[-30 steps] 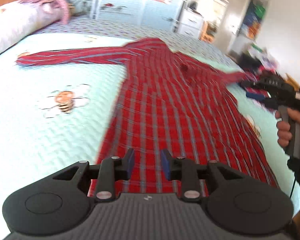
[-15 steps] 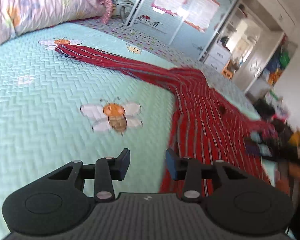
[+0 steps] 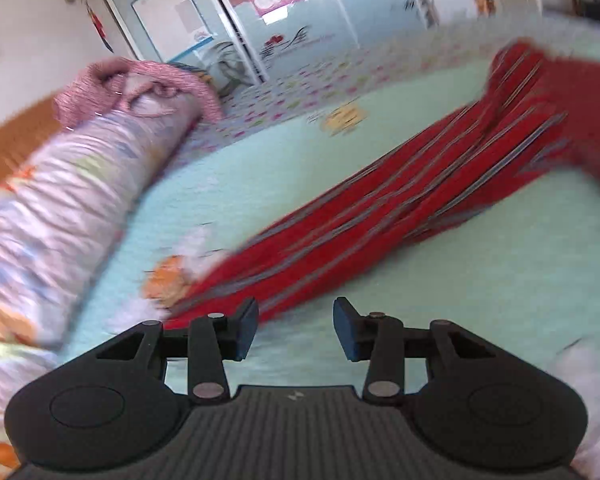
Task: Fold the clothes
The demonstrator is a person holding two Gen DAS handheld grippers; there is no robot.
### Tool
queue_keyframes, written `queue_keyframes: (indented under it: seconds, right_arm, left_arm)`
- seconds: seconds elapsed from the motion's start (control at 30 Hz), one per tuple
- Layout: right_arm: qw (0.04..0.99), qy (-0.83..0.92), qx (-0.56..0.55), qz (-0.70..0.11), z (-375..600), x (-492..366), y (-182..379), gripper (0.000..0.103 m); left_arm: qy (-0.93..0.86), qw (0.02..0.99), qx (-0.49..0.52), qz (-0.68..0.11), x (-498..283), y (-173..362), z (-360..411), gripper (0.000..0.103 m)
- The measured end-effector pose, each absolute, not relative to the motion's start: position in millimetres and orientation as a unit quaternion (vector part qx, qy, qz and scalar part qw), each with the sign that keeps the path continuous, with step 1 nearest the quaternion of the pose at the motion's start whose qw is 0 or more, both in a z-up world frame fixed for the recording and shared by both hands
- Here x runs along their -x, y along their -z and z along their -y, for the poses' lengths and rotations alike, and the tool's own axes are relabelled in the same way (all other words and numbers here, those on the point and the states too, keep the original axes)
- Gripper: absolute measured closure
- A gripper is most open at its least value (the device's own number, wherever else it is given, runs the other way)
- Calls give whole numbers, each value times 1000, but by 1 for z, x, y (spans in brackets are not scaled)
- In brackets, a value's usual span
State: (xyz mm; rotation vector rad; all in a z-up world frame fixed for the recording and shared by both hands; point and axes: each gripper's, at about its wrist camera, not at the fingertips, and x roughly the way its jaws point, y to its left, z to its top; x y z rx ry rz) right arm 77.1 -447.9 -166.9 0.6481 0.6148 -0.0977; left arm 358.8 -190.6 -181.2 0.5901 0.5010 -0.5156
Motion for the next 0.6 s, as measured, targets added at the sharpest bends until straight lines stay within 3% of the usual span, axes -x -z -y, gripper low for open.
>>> queue_keyframes:
  seconds: [0.43,0.47,0.5,0.53,0.6]
  right_arm:
    - [811,112,-418,-393,427,-99,153,48]
    - [805,122,-425,-395,426,-101,153,48]
    - [800,132,-431,-397,425,-103,153,48]
    - [794,142,-437,-398,424,-105,153,48]
    - [785,158,-444,-402,420,-111,151,48]
  left_arm:
    - [259,797,-503,-209,-414,214,175,58]
    - [264,789,-515,-207,-420,215,175,64]
    - [270,780,-527,-205,-426,216,175,86]
    - [277,772,-534,-205,-432,214,175,98]
    - [293,764,-536,-208,-444,202,173,98]
